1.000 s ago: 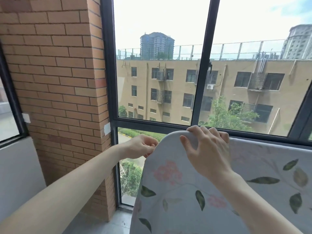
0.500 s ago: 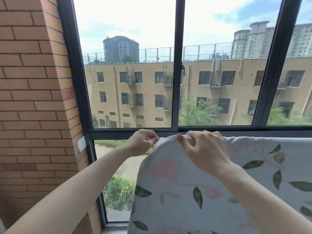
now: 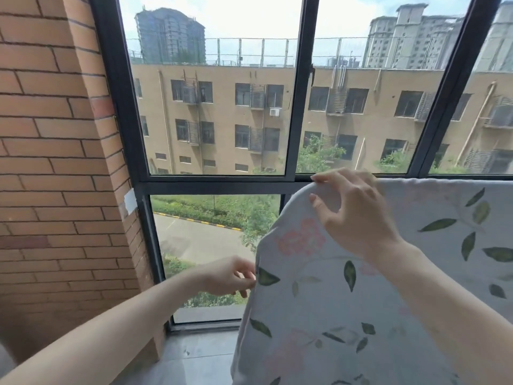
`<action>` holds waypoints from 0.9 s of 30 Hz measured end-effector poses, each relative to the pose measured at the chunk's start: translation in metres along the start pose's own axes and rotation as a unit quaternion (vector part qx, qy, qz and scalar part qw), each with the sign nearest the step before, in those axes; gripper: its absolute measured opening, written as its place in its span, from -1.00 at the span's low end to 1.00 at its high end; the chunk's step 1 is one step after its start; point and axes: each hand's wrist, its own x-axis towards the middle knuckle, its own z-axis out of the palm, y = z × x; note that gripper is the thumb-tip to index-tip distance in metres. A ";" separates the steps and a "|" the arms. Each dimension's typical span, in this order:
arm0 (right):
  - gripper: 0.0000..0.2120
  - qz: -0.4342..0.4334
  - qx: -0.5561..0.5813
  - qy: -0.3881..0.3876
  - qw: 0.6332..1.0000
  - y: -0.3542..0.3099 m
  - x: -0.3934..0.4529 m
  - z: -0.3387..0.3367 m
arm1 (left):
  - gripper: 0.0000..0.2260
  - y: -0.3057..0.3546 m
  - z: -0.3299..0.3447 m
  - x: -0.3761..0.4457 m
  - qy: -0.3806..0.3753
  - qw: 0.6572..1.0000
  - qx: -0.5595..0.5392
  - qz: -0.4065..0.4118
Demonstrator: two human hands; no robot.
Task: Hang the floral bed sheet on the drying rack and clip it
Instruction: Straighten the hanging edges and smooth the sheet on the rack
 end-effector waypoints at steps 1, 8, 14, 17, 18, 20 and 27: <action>-0.69 -0.022 -0.004 0.003 1.000 -0.011 -0.003 0.007 | -0.83 -0.002 0.004 0.001 0.011 1.000 0.002 0.009; -0.76 -0.011 -0.122 -0.061 0.991 -0.035 0.001 0.024 | -0.76 -0.022 -0.017 -0.002 0.204 0.976 -0.062 0.042; -0.75 -0.015 -0.175 -0.067 0.982 -0.041 0.005 0.028 | -0.84 -0.020 -0.041 0.013 0.342 0.932 -0.109 0.049; -0.74 -0.011 -0.196 -0.060 0.979 -0.046 0.007 0.034 | -0.84 -0.013 -0.036 0.028 0.208 0.977 0.044 0.017; -0.73 -0.006 -0.200 -0.060 0.978 -0.047 0.008 0.035 | -0.81 -0.010 -0.034 0.029 0.119 0.988 0.101 -0.006; -0.70 -0.001 -0.205 -0.058 0.977 -0.046 0.009 0.036 | -0.81 -0.005 -0.034 0.029 0.020 0.981 0.191 -0.024; -0.66 -0.009 -0.214 -0.026 0.976 -0.041 0.007 0.038 | -0.85 0.037 -0.045 0.024 0.066 0.983 -0.121 0.121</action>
